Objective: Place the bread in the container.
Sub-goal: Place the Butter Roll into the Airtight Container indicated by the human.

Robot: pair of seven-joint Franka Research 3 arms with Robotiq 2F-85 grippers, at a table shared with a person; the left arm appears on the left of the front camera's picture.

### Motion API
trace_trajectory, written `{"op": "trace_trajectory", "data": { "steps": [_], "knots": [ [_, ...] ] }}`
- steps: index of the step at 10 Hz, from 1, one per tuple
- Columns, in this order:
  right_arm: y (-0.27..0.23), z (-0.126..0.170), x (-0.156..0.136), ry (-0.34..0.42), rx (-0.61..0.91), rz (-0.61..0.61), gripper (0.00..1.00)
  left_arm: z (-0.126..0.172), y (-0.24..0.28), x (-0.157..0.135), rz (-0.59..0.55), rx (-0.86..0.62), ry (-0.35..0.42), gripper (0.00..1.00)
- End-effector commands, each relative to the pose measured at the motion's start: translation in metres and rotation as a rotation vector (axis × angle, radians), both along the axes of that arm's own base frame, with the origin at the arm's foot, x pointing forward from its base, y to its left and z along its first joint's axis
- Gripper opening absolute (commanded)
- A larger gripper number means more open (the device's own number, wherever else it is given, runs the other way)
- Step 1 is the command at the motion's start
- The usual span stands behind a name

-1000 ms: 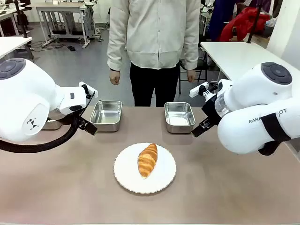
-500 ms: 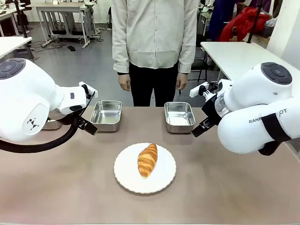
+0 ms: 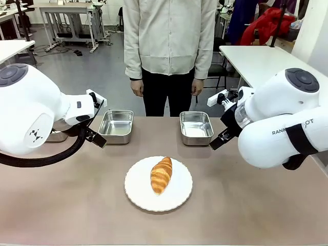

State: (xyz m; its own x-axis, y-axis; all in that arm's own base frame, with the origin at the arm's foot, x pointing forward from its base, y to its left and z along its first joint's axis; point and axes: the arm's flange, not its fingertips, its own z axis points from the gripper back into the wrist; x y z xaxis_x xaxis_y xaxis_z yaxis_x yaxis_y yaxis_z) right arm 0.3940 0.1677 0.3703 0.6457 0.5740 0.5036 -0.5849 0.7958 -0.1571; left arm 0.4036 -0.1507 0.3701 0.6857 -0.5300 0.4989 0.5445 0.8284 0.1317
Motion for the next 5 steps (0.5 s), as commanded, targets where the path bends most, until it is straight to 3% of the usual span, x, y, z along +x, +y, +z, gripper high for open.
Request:
{"op": "trace_trajectory", "data": {
  "steps": [1, 3, 5],
  "knots": [
    [-0.008, 0.028, 0.005, -0.02, 0.019, -0.02, 1.0, 0.027, 0.012, -0.006, -0.044, -0.064, 0.0, 1.0],
    [-0.042, 0.088, 0.021, -0.031, 0.081, -0.045, 1.0, 0.093, 0.054, -0.01, -0.061, -0.135, -0.032, 1.0],
    [-0.09, 0.129, 0.034, 0.009, 0.174, -0.003, 1.0, 0.138, 0.106, 0.003, -0.157, -0.189, 0.01, 1.0]
  ]
}}
